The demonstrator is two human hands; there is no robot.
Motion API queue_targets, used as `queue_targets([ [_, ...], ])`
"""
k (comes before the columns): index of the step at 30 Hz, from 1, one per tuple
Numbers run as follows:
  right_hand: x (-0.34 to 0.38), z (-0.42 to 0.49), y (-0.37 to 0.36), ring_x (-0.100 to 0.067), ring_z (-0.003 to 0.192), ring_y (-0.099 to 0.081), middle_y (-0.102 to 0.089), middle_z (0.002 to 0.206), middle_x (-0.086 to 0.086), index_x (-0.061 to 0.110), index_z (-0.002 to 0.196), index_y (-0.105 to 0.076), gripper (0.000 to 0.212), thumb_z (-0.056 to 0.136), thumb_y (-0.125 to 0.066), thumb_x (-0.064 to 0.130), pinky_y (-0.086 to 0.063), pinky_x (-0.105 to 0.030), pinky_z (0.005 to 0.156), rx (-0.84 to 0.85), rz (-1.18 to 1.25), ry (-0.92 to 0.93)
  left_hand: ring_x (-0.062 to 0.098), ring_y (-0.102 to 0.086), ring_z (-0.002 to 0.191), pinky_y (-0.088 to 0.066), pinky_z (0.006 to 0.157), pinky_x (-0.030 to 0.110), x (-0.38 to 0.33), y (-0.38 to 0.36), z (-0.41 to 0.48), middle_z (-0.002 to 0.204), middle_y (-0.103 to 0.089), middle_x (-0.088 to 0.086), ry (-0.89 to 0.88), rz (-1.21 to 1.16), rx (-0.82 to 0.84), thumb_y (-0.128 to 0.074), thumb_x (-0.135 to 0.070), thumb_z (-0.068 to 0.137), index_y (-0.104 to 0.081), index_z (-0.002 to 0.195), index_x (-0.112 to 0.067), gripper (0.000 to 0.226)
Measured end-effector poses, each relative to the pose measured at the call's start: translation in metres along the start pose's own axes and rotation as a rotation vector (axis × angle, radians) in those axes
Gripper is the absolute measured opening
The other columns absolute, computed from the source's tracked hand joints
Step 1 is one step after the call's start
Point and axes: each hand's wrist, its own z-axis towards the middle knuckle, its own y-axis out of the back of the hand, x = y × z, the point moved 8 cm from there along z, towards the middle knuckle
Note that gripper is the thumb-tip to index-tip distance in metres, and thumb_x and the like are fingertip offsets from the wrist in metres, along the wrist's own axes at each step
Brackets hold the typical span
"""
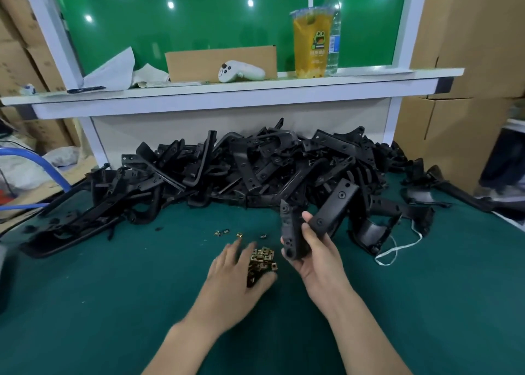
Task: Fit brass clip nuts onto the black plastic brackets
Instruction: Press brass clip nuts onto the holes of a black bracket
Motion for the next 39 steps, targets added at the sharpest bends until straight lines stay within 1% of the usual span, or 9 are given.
queue_targets([
  [4, -0.003, 0.008, 0.000, -0.028, 0.079, -0.075, -0.076, 0.103, -0.015, 0.022, 0.113, -0.073, 0.021, 0.100, -0.059, 0.014, -0.058, -0.033, 0.058, -0.009, 0.039, -0.026, 0.014, -0.040, 0.132, -0.028, 0.110, 0.031, -0.006, 0.001, 0.014, 0.143, -0.047, -0.014, -0.048, 0.166, -0.086, -0.034, -0.064, 0.099, -0.042, 0.144, -0.039, 0.051],
  [8, -0.009, 0.017, -0.002, -0.027, 0.075, -0.074, -0.077, 0.098, -0.015, 0.019, 0.115, -0.071, 0.020, 0.100, -0.059, 0.014, -0.058, -0.032, 0.056, -0.001, 0.054, -0.052, 0.013, -0.048, 0.116, -0.036, 0.098, 0.029, -0.015, 0.003, 0.019, 0.123, -0.055, -0.016, -0.097, 0.245, -0.121, -0.034, -0.055, 0.103, -0.053, 0.125, -0.034, 0.036],
  [13, -0.014, 0.025, -0.005, -0.025, 0.076, -0.074, -0.077, 0.095, -0.013, 0.016, 0.116, -0.069, 0.020, 0.097, -0.064, 0.019, -0.058, -0.030, 0.056, 0.019, 0.074, -0.098, 0.017, -0.061, 0.094, -0.050, 0.084, 0.033, -0.020, 0.016, 0.012, 0.100, -0.065, -0.009, -0.173, 0.074, -0.284, -0.056, -0.037, 0.099, -0.068, 0.106, -0.025, 0.018],
  [17, -0.018, 0.025, -0.009, -0.024, 0.083, -0.075, -0.077, 0.101, -0.011, 0.016, 0.119, -0.068, 0.030, 0.090, -0.071, 0.021, -0.059, -0.031, 0.061, 0.060, 0.044, -0.115, 0.016, -0.063, 0.082, -0.051, 0.073, 0.032, -0.018, 0.021, 0.012, 0.088, -0.067, -0.012, -0.177, 0.014, -0.335, -0.064, -0.029, 0.097, -0.068, 0.097, -0.022, 0.008],
  [21, -0.019, 0.027, -0.011, -0.023, 0.082, -0.075, -0.077, 0.101, -0.011, 0.018, 0.120, -0.068, 0.032, 0.089, -0.070, 0.014, -0.059, -0.030, 0.061, 0.070, 0.026, -0.125, 0.006, -0.057, 0.080, -0.044, 0.074, 0.026, 0.001, 0.024, 0.014, 0.080, -0.055, -0.027, -0.049, -0.229, -0.352, -0.060, -0.031, 0.099, -0.067, 0.102, -0.029, 0.007],
  [25, -0.020, 0.029, -0.012, -0.022, 0.080, -0.074, -0.077, 0.102, -0.011, 0.019, 0.120, -0.069, 0.042, 0.079, -0.073, 0.018, -0.058, -0.030, 0.059, 0.062, 0.000, -0.119, 0.000, -0.064, 0.083, -0.047, 0.073, 0.011, 0.019, 0.028, 0.018, 0.086, -0.072, -0.016, 0.135, -0.782, -0.359, -0.056, -0.037, 0.101, -0.068, 0.097, -0.047, 0.016],
  [29, -0.019, 0.030, -0.015, -0.021, 0.077, -0.075, -0.077, 0.098, -0.010, 0.019, 0.119, -0.069, 0.045, 0.075, -0.073, 0.018, -0.058, -0.029, 0.057, 0.071, -0.011, -0.109, 0.006, -0.066, 0.078, -0.053, 0.069, 0.018, 0.029, 0.026, 0.022, 0.083, -0.074, -0.005, 0.228, -1.204, -0.362, -0.059, -0.029, 0.100, -0.077, 0.094, -0.033, 0.020],
  [35, -0.020, 0.028, -0.020, -0.023, 0.077, -0.075, -0.077, 0.103, -0.011, 0.021, 0.121, -0.068, 0.045, 0.076, -0.073, 0.018, -0.057, -0.028, 0.057, 0.118, -0.063, -0.084, 0.006, -0.066, 0.077, -0.053, 0.067, 0.020, 0.031, 0.020, 0.025, 0.089, -0.073, -0.008, 0.242, -1.359, -0.333, -0.069, -0.033, 0.089, -0.077, 0.100, -0.037, 0.014],
  [39, -0.022, 0.024, -0.026, -0.022, 0.081, -0.074, -0.076, 0.107, -0.012, 0.022, 0.124, -0.067, 0.047, 0.077, -0.073, 0.022, -0.057, -0.029, 0.059, 0.157, -0.131, -0.079, 0.006, -0.067, 0.078, -0.053, 0.069, 0.018, 0.031, 0.023, 0.024, 0.089, -0.073, -0.010, 0.215, -1.360, -0.326, -0.073, -0.041, 0.077, -0.076, 0.102, -0.037, 0.025],
])
